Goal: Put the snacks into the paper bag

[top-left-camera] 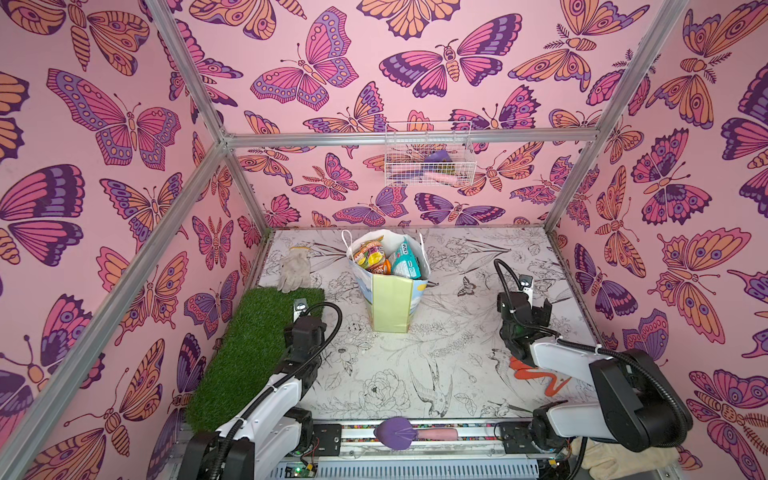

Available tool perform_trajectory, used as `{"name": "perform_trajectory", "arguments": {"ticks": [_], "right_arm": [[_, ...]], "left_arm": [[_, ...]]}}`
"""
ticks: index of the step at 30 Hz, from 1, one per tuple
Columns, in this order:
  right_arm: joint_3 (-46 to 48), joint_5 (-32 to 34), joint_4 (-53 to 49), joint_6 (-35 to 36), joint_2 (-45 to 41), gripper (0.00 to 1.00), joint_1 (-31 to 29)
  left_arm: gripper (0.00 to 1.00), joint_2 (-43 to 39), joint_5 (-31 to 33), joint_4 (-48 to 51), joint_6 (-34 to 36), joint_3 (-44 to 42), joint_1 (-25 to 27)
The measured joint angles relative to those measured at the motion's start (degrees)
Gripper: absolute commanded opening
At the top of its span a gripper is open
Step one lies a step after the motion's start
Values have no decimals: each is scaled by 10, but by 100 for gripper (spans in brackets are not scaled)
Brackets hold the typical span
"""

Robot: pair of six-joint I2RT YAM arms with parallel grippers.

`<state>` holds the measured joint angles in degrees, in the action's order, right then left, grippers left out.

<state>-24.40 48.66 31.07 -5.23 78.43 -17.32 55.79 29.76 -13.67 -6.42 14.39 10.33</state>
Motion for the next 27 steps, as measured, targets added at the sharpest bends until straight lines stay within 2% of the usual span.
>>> {"name": "perform_trajectory", "arguments": {"ticks": [4, 8, 15, 22, 27], "right_arm": [[-2, -33, 4, 12, 2, 99, 3], [-3, -81, 16, 30, 6, 99, 10], [17, -128, 70, 49, 2, 99, 14], [28, -171, 83, 44, -2, 99, 63], [80, -175, 235, 49, 61, 99, 65]], "left_arm": [[60, 10, -4, -16, 2, 4, -5], [60, 9, -7, -73, 13, -8, -8], [61, 25, -11, -151, 26, -23, -14], [62, 37, -11, -250, 42, -62, -20], [63, 46, -17, -295, 45, -72, -29]]}}
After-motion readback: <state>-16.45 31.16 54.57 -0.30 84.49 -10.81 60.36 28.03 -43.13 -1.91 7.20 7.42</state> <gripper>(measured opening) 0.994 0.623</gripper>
